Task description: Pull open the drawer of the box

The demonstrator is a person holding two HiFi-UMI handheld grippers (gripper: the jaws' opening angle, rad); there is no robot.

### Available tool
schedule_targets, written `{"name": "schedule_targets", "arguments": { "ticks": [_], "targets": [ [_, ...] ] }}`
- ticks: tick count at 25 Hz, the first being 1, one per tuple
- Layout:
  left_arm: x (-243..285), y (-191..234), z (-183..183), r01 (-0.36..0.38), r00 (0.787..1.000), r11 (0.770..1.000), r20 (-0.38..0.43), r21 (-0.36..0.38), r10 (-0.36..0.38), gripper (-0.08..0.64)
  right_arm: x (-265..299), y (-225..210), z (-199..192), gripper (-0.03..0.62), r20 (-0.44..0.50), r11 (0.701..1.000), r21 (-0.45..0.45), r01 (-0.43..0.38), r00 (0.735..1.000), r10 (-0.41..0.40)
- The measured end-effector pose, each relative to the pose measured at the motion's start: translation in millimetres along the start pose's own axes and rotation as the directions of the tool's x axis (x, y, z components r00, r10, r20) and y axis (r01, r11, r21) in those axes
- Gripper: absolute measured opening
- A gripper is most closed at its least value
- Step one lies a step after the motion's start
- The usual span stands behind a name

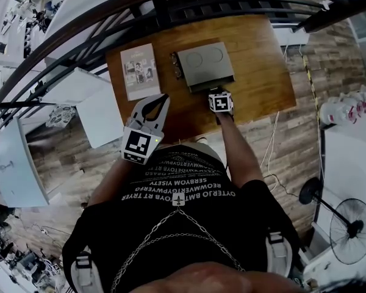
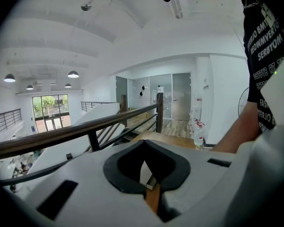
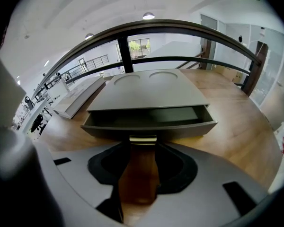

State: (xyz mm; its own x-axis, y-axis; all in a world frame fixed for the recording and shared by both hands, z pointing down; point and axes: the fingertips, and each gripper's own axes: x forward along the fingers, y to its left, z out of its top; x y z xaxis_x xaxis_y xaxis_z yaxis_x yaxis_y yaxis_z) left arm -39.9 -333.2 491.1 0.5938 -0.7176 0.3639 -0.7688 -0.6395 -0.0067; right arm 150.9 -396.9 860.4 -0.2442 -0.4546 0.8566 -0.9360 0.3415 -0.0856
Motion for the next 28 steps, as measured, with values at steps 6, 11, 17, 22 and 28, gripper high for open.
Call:
{"name": "schedule_targets", "arguments": {
  "ticks": [6,11,17,22,28],
  "targets": [
    [-7,-6,2,-0.012,1.000,1.000,0.014,0.002,0.012,0.005,-6,0,-13,0.163,-0.016,1.000,-0.004,-0.001,1.000,0.001],
    [-12,-12,3,-0.018,1.000,1.000,0.020,-0.001,0.018,0.005,-12,0,-21,0.163,-0.027,1.000,0.000,-0.005,1.000,0.005],
    [-19,-23,4,-0.025,0.999,1.000,0.033,0.004,0.025,0.005,-19,1,-37,0.163,-0.037,1.000,-0.002,-0.012,0.999,0.012],
    [-25,-30,4,-0.033,0.999,0.999,0.036,0.004,0.033,0.005,-26,3,-46,0.163,-0.042,1.000,-0.006,-0.018,0.999,0.018],
    [-30,-38,1,-0.043,0.998,0.999,0.038,0.000,0.043,0.005,-30,3,-56,0.163,-0.053,1.000,-0.005,-0.023,0.998,0.023]
  ]
}}
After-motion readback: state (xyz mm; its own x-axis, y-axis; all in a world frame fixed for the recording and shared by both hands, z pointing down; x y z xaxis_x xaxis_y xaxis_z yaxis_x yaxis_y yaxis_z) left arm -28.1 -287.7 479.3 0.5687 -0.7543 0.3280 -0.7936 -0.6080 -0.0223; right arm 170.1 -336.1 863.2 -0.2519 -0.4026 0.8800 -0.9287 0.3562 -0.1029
